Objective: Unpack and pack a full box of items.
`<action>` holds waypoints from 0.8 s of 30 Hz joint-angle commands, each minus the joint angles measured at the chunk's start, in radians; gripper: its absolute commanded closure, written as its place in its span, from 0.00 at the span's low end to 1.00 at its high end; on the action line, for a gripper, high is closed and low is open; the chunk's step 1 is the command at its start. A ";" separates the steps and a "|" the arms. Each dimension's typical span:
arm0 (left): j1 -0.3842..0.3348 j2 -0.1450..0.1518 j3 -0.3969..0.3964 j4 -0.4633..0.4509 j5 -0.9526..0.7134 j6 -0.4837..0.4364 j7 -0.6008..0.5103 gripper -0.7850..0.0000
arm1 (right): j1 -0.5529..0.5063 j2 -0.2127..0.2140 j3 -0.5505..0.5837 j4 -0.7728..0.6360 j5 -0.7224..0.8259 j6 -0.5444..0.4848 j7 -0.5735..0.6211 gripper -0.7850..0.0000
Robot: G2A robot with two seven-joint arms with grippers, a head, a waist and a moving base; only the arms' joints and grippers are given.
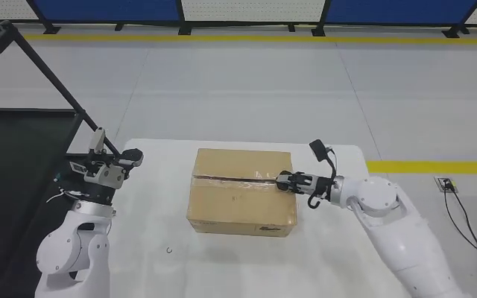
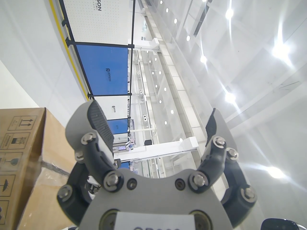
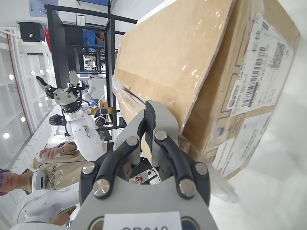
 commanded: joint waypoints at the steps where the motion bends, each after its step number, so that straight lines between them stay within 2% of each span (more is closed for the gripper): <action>1: 0.003 0.002 0.000 -0.001 -0.002 -0.002 0.002 0.00 | 0.008 -0.003 -0.013 0.000 -0.013 0.013 -0.008 1.00; 14: 0.017 0.013 -0.010 -0.003 -0.025 -0.014 0.017 0.00 | 0.065 -0.027 -0.097 0.008 -0.061 0.051 -0.012 1.00; 24: 0.025 0.021 -0.014 0.004 -0.042 -0.021 0.024 0.00 | 0.098 -0.050 -0.142 0.007 -0.079 0.049 -0.082 1.00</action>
